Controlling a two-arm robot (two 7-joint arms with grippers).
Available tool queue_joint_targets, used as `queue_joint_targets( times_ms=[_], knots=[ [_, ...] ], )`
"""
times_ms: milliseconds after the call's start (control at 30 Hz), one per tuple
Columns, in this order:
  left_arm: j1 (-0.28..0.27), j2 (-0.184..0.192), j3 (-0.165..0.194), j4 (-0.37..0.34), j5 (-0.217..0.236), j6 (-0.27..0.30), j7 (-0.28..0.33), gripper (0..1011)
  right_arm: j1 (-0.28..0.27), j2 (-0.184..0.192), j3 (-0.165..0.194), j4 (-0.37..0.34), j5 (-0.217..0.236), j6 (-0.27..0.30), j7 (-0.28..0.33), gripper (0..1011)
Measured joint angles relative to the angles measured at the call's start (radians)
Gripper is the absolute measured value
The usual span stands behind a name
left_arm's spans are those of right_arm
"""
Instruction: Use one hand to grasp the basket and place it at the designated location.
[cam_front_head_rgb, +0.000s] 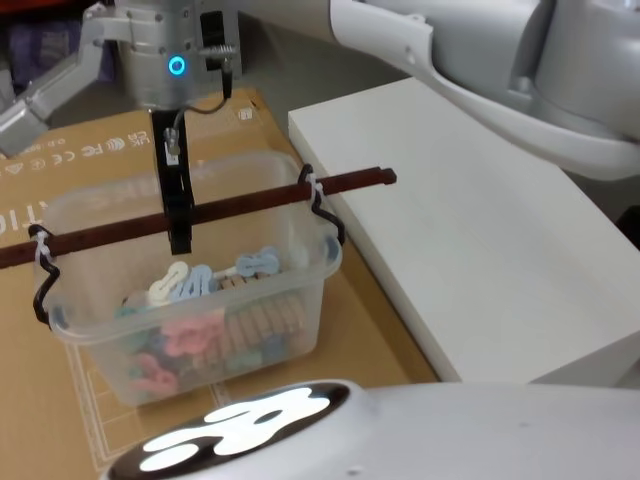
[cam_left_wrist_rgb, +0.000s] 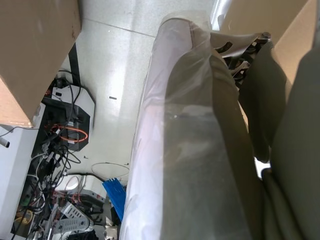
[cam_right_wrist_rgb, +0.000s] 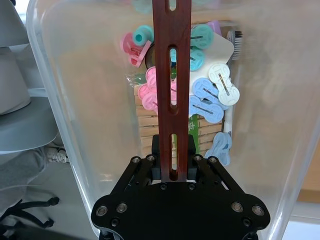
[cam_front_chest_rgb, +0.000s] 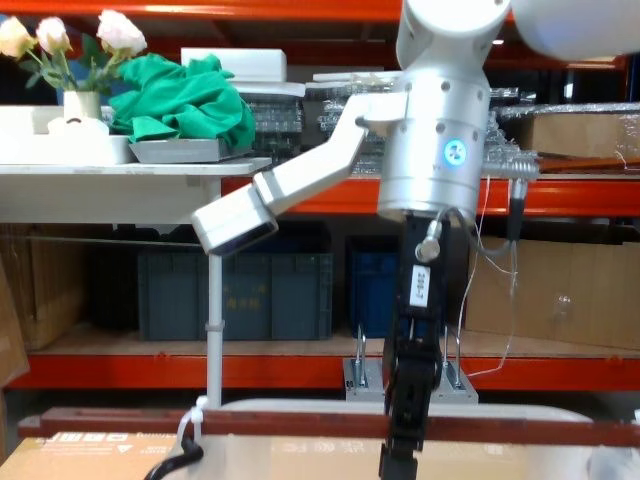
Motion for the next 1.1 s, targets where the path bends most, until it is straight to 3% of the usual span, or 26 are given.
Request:
queue_joint_targets(
  times_ms=[500, 1100],
  knots=[
    [0.000, 0.000, 0.000, 0.000, 0.000, 0.000, 0.000, 0, -0.024, -0.011, -0.020, 0.016, 0.032, 0.000, 0.010, 233],
    [0.000, 0.000, 0.000, 0.000, 0.000, 0.000, 0.000, 0, -0.030, -0.004, -0.028, -0.007, 0.033, 0.014, 0.009, 232]
  ],
)
